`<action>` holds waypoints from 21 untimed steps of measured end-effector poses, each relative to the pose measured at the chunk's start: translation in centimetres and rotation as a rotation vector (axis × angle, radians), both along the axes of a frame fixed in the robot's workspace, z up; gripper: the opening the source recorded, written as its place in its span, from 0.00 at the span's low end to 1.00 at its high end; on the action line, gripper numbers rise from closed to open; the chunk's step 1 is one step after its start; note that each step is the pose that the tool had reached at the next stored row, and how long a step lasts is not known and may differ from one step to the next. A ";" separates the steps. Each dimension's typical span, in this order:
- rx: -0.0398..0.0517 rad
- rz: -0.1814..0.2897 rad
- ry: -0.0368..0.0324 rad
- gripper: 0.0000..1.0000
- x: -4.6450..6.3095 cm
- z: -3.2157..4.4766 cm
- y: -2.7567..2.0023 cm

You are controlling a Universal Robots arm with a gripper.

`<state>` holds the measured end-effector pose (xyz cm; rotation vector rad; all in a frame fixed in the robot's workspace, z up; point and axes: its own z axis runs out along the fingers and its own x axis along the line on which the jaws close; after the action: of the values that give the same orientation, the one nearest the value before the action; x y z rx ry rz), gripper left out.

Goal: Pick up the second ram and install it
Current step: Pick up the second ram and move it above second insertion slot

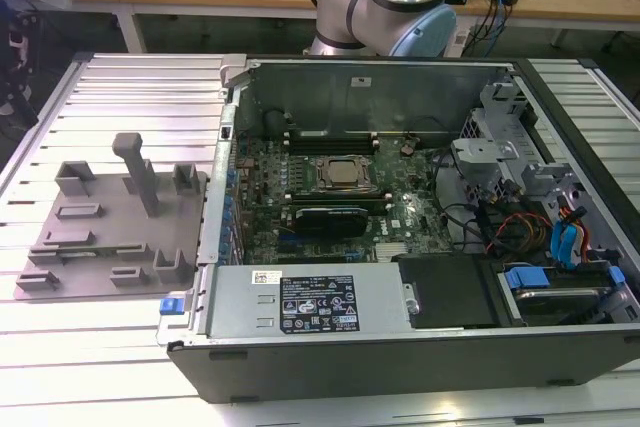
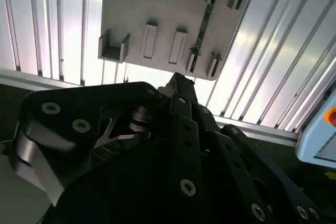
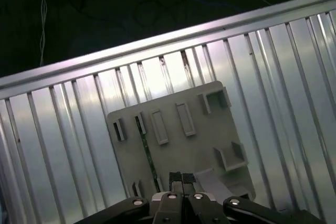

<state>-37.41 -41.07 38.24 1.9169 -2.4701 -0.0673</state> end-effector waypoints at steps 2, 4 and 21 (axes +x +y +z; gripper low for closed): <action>0.0000 0.034 0.0000 0.08 0.0 0.00 0.00; 0.0000 0.048 0.0000 0.08 0.0 0.00 0.00; -0.0001 0.110 0.0000 0.28 0.0 0.00 0.00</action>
<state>-37.41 -41.07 38.24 2.0481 -2.3592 -0.0659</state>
